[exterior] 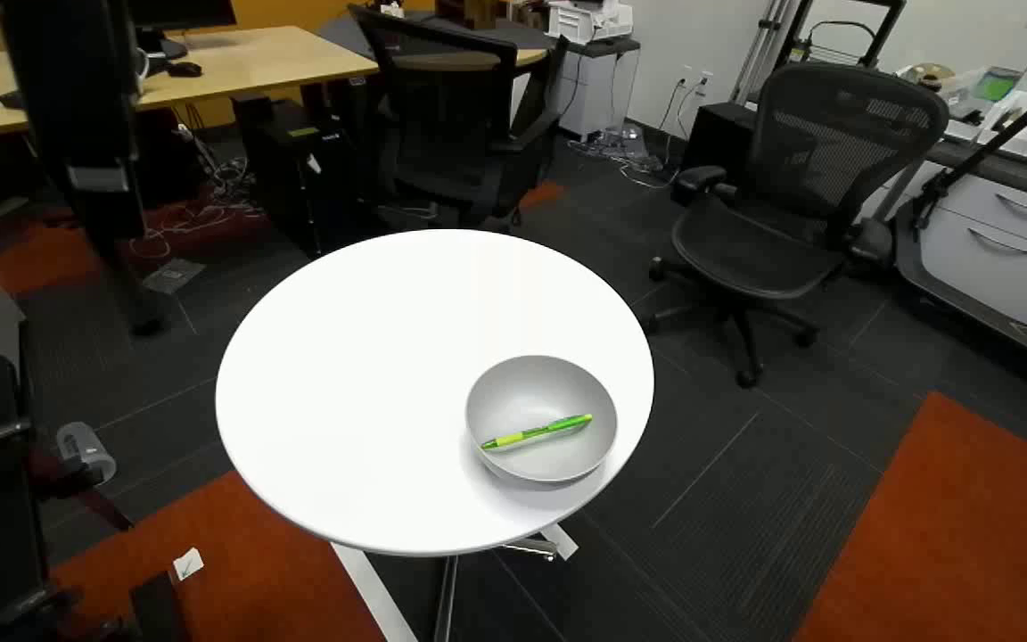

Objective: Take out the green pen from the grey bowl and put it on the table

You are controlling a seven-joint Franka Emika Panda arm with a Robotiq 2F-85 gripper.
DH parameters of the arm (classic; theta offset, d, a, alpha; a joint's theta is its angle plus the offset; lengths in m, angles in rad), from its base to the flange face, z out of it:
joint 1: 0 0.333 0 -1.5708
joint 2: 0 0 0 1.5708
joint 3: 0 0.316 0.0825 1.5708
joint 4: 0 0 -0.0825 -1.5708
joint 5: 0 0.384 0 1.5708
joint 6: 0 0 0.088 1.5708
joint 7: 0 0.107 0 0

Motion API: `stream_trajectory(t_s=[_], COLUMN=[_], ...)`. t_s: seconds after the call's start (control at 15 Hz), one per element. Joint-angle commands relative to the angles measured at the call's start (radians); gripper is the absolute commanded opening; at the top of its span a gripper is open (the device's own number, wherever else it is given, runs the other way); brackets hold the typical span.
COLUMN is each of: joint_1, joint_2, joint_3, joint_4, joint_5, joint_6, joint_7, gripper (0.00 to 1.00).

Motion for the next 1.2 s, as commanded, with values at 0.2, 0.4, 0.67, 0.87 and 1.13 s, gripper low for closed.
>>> stream_trajectory(t_s=[0.2, 0.4, 0.67, 0.87, 1.13], joint_1=[-0.002, -0.001, -0.004, -0.015, -0.021], joint_2=[0.001, 0.017, 0.118, 0.232, 0.395], joint_3=[0.002, 0.001, 0.0, 0.002, -0.01], joint_4=[0.002, 0.01, 0.041, 0.065, 0.113], joint_5=[0.001, 0.004, 0.016, 0.002, 0.021], joint_6=[-0.002, 0.017, 0.153, 0.299, 0.484], joint_7=[-0.001, -0.001, 0.046, 0.144, 0.242], gripper=[1.0, 1.0, 1.0, 1.0, 1.0])
